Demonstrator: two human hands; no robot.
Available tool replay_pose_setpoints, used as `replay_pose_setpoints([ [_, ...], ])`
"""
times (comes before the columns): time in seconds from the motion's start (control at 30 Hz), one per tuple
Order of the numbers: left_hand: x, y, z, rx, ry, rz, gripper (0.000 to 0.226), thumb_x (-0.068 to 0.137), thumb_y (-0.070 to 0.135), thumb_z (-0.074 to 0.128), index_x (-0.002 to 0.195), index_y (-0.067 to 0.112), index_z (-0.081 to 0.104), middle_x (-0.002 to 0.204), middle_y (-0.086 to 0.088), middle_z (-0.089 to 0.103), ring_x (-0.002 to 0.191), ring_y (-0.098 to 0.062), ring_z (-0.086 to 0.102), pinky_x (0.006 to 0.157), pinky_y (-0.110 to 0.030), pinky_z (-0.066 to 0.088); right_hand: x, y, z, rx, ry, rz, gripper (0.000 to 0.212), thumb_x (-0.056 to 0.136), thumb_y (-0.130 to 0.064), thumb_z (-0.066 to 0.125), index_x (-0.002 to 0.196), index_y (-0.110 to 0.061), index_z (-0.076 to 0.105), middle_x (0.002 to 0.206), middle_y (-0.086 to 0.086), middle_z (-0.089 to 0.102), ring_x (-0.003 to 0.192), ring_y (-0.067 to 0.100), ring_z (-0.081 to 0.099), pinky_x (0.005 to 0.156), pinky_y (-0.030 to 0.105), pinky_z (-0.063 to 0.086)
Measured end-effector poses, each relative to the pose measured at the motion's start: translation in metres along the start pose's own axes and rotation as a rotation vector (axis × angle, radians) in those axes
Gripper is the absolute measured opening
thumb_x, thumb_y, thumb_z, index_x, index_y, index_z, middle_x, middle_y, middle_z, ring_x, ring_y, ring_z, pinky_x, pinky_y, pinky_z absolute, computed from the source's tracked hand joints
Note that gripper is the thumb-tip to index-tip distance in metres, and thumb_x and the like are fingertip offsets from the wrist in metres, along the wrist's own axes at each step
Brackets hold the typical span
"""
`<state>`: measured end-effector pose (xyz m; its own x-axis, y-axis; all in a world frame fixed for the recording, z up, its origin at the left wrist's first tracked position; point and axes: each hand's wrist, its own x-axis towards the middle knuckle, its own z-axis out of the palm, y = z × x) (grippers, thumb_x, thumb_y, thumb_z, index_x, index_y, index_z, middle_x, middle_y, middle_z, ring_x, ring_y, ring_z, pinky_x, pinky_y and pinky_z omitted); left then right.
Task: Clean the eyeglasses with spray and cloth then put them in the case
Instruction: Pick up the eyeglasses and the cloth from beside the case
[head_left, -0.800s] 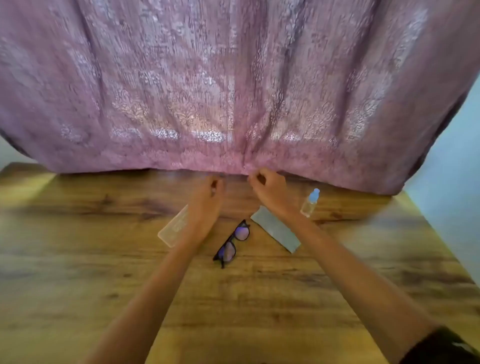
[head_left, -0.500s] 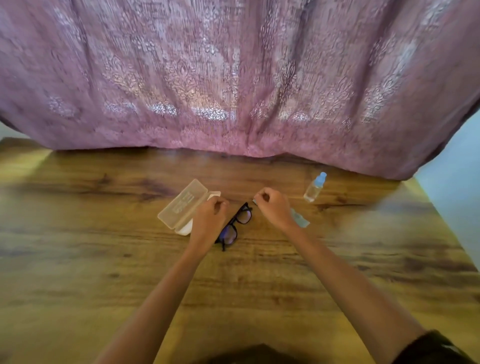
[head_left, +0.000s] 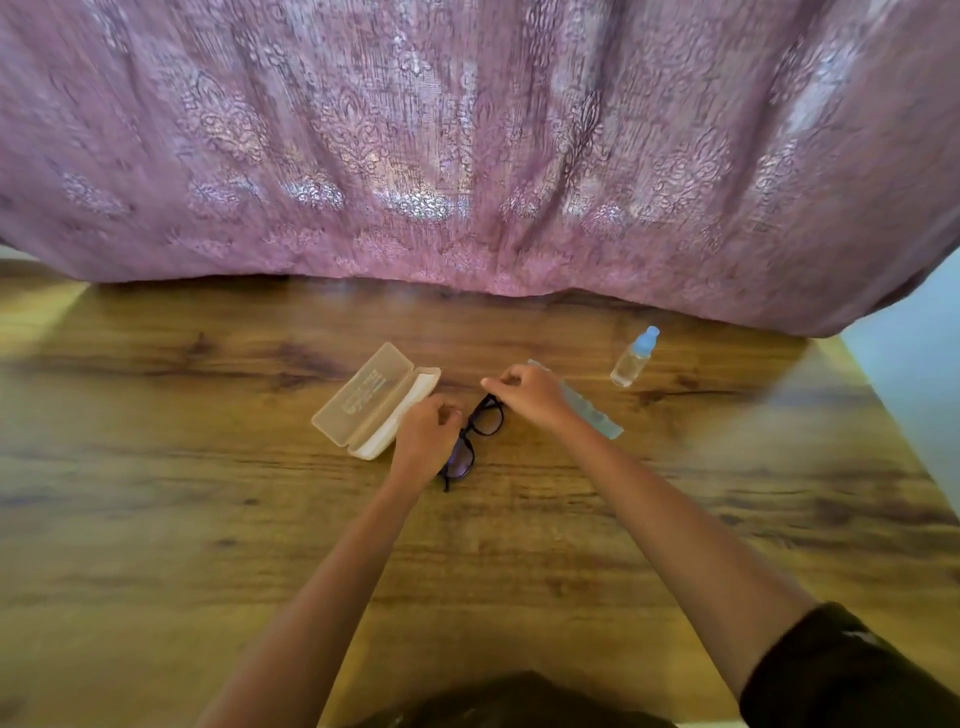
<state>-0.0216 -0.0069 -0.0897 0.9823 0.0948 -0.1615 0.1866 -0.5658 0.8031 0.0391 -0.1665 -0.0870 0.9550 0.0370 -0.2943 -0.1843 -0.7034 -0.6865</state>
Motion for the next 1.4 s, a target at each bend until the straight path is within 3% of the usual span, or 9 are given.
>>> replay_pose_setpoints([
  [0.23, 0.003, -0.004, 0.003, -0.056, -0.029, -0.04, 0.022, 0.093, 0.017, 0.057, 0.113, 0.01, 0.063, 0.095, 0.002, 0.064, 0.085, -0.013, 0.056, 0.071, -0.025, 0.041, 0.001, -0.006, 0.002, 0.078, -0.027, 0.093, 0.022, 0.084, -0.035, 0.074, 0.075, -0.021, 0.058, 0.076, -0.004, 0.064, 0.065, 0.012, 0.064, 0.059, 0.027, 0.057],
  [0.37, 0.003, -0.001, 0.005, -0.121, -0.109, -0.025, 0.013, 0.092, 0.012, 0.06, 0.093, 0.024, 0.065, 0.092, 0.012, 0.063, 0.082, -0.003, 0.057, 0.061, -0.006, 0.041, -0.003, -0.005, 0.0, 0.155, -0.053, 0.152, 0.015, 0.087, -0.024, 0.072, 0.084, -0.014, 0.061, 0.083, 0.002, 0.065, 0.072, 0.014, 0.066, 0.061, 0.026, 0.058],
  [0.43, 0.001, 0.003, 0.004, -0.172, -0.151, 0.001, 0.029, 0.09, 0.006, 0.06, 0.083, 0.034, 0.06, 0.088, 0.02, 0.063, 0.084, 0.006, 0.058, 0.066, -0.003, 0.044, -0.007, -0.002, -0.005, 0.234, -0.078, 0.173, 0.012, 0.088, -0.017, 0.071, 0.093, -0.008, 0.064, 0.085, 0.004, 0.065, 0.072, 0.012, 0.064, 0.058, 0.023, 0.056],
  [0.67, 0.002, 0.009, 0.0, -0.135, -0.116, -0.018, 0.013, 0.089, 0.018, 0.066, 0.102, 0.02, 0.069, 0.098, 0.011, 0.066, 0.091, -0.004, 0.059, 0.081, -0.017, 0.041, -0.021, 0.011, -0.03, 0.474, -0.112, 0.207, 0.005, 0.086, -0.005, 0.072, 0.087, -0.003, 0.067, 0.088, 0.013, 0.068, 0.077, 0.018, 0.065, 0.07, 0.027, 0.059],
  [0.8, 0.001, 0.009, -0.004, -0.004, -0.168, -0.02, 0.032, 0.089, 0.039, 0.065, 0.113, 0.018, 0.072, 0.099, 0.008, 0.068, 0.093, -0.007, 0.059, 0.083, -0.021, 0.04, -0.023, 0.018, -0.042, 0.52, -0.059, 0.231, 0.006, 0.085, -0.006, 0.074, 0.087, -0.005, 0.069, 0.092, 0.013, 0.071, 0.083, 0.02, 0.069, 0.076, 0.029, 0.059],
  [0.9, 0.002, 0.011, -0.006, 0.066, -0.203, -0.002, 0.03, 0.089, 0.04, 0.065, 0.11, 0.02, 0.073, 0.093, 0.007, 0.07, 0.086, -0.008, 0.061, 0.072, -0.021, 0.046, -0.023, 0.02, -0.048, 0.562, -0.05, 0.234, 0.007, 0.085, -0.007, 0.075, 0.089, -0.004, 0.07, 0.092, 0.012, 0.072, 0.084, 0.018, 0.07, 0.075, 0.027, 0.059],
  [1.0, 0.005, 0.016, -0.008, 0.119, -0.251, 0.019, 0.026, 0.09, 0.036, 0.065, 0.106, 0.018, 0.075, 0.096, -0.002, 0.074, 0.091, -0.019, 0.066, 0.08, -0.033, 0.051, -0.024, 0.021, -0.052, 0.605, -0.05, 0.234, 0.005, 0.085, -0.007, 0.074, 0.089, -0.005, 0.07, 0.09, 0.01, 0.072, 0.081, 0.016, 0.071, 0.074, 0.026, 0.059],
  [1.23, 0.01, 0.031, -0.017, 0.098, -0.048, 0.069, 0.02, 0.09, 0.029, 0.066, 0.099, 0.014, 0.077, 0.083, 0.003, 0.07, 0.07, -0.006, 0.057, 0.063, -0.02, 0.04, -0.028, 0.019, -0.056, 0.67, -0.069, 0.194, 0.015, 0.08, -0.012, 0.079, 0.089, -0.004, 0.07, 0.089, 0.011, 0.075, 0.078, 0.014, 0.073, 0.067, 0.023, 0.059],
  [1.4, 0.017, 0.036, -0.027, 0.039, 0.071, 0.028, 0.025, 0.092, 0.029, 0.063, 0.104, 0.01, 0.075, 0.089, -0.006, 0.073, 0.079, -0.017, 0.062, 0.071, -0.026, 0.045, -0.03, 0.018, -0.061, 0.62, -0.129, 0.195, 0.032, 0.066, -0.02, 0.089, 0.086, -0.007, 0.067, 0.087, 0.007, 0.074, 0.083, 0.016, 0.072, 0.072, 0.025, 0.06],
])
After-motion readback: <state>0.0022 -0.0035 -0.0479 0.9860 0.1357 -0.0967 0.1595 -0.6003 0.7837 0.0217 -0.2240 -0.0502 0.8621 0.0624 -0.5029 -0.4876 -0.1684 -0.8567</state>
